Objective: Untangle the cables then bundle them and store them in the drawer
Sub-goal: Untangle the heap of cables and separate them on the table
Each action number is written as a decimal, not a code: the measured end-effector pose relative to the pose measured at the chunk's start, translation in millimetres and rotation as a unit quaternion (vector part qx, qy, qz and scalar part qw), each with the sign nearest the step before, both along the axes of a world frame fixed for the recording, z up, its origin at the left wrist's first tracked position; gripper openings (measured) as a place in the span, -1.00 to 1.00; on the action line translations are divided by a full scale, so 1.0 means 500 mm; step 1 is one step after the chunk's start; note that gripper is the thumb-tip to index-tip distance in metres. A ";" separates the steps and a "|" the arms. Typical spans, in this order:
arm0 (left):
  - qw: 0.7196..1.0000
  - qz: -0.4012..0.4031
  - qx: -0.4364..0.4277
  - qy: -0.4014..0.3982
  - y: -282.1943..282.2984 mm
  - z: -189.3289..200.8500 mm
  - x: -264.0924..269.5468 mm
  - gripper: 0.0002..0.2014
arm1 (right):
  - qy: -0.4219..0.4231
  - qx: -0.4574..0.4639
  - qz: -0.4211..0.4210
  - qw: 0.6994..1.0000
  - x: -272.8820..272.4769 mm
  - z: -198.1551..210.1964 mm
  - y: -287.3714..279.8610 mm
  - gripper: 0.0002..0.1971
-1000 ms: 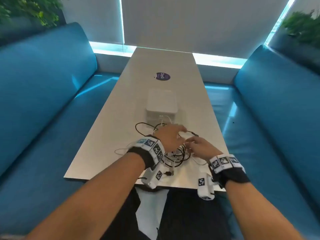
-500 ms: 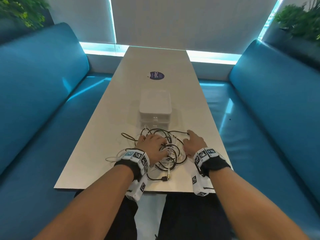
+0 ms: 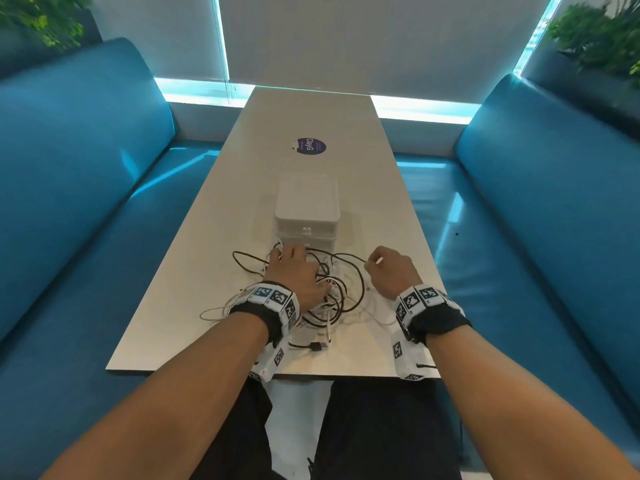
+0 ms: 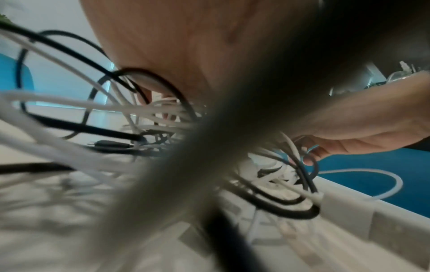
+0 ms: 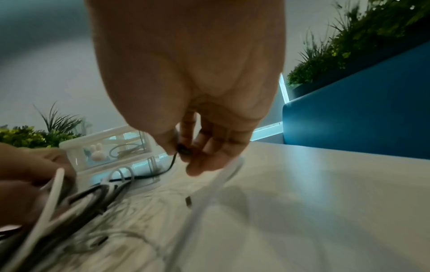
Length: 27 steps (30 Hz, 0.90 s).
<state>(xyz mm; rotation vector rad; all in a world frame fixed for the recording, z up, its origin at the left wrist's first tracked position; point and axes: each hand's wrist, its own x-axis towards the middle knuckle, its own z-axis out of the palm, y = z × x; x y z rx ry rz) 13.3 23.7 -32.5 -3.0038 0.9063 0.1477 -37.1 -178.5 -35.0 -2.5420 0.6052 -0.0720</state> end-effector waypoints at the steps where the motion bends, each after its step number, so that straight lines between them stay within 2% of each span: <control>1: 1.000 -0.006 -0.012 -0.015 -0.004 0.004 -0.002 -0.50 | -0.011 0.014 0.011 1.000 -0.003 0.002 0.001 -0.88; 3: 0.997 -0.042 -0.063 -0.029 -0.015 0.011 -0.009 -0.55 | -0.046 0.037 0.032 0.998 -0.009 0.006 0.008 -0.88; 5: 0.989 -0.073 -0.129 -0.009 -0.025 0.017 -0.018 -0.53 | -0.081 0.057 0.046 0.994 -0.013 0.014 0.017 -0.87; 9: 0.976 -0.036 -0.214 0.031 -0.045 0.032 -0.012 -0.45 | -0.103 0.069 0.089 0.988 -0.009 0.038 0.030 -0.83; 11: 0.981 -0.026 -0.188 0.039 -0.050 0.032 -0.001 -0.42 | -0.106 0.094 0.104 0.984 -0.008 0.047 0.039 -0.86; 14: 0.989 -0.055 -0.132 0.042 -0.052 0.020 0.008 -0.44 | -0.109 0.118 0.127 0.979 -0.007 0.053 0.048 -0.88; 18: 0.988 -0.059 -0.134 0.041 -0.056 0.008 0.006 -0.62 | -0.101 0.153 0.144 0.972 -0.011 0.056 0.050 -0.87; 21: 0.993 -0.072 -0.096 -0.005 -0.062 0.012 0.006 -0.69 | -0.094 0.151 0.144 0.973 -0.020 0.056 0.044 -0.86; 23: 0.993 -0.077 -0.070 -0.049 -0.068 0.016 0.010 -0.73 | -0.106 0.142 0.119 0.977 -0.023 0.055 0.038 -0.91; 27: 0.991 -0.073 -0.069 -0.090 -0.073 0.014 0.012 -0.69 | -0.131 0.165 -0.009 0.978 -0.023 0.040 0.015 -0.72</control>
